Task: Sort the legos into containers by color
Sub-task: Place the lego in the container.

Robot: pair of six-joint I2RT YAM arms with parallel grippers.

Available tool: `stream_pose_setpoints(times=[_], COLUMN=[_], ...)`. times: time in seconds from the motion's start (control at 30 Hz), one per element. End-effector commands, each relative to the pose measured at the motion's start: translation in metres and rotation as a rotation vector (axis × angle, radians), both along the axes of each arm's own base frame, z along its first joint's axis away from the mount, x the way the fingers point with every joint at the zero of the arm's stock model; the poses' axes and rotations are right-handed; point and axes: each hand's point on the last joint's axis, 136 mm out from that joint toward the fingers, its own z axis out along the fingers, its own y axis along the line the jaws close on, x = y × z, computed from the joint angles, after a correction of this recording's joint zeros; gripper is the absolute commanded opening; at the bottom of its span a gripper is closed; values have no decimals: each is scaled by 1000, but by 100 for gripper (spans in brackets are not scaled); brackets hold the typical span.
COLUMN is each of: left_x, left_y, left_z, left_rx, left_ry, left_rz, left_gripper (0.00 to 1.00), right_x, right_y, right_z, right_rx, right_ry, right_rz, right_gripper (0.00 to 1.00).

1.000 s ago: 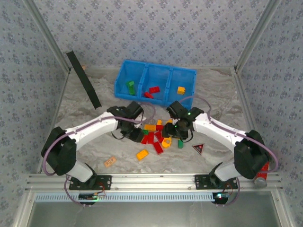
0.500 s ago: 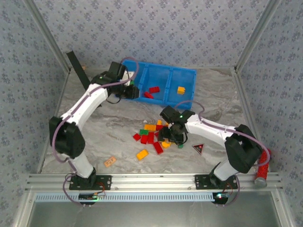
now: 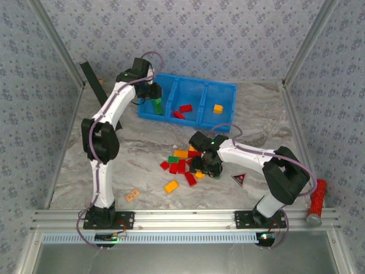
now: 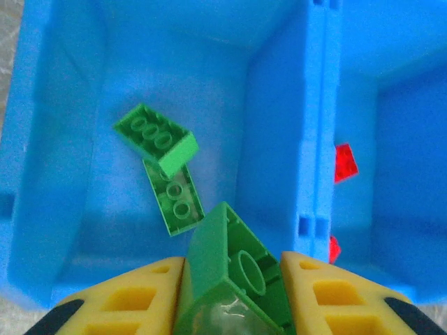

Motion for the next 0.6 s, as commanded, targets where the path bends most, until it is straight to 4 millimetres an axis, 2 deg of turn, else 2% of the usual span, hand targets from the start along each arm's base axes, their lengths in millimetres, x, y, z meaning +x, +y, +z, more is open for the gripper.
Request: stream_pose_setpoints(times=[0.0, 0.3, 0.57], left_x=[4, 22, 23], left_y=[2, 6, 16], left_z=[-16, -57, -90], left_rx=[39, 72, 135], left_ry=[54, 117, 176], left_rz=[5, 30, 42], left_gripper=[32, 32, 35], right_x=[5, 6, 0], right_y=[0, 3, -3], right_z=[-6, -15, -18], right_rx=[-38, -72, -97], right_ry=[-7, 16, 31], right_rz=[1, 48, 58], right_gripper=[72, 64, 48])
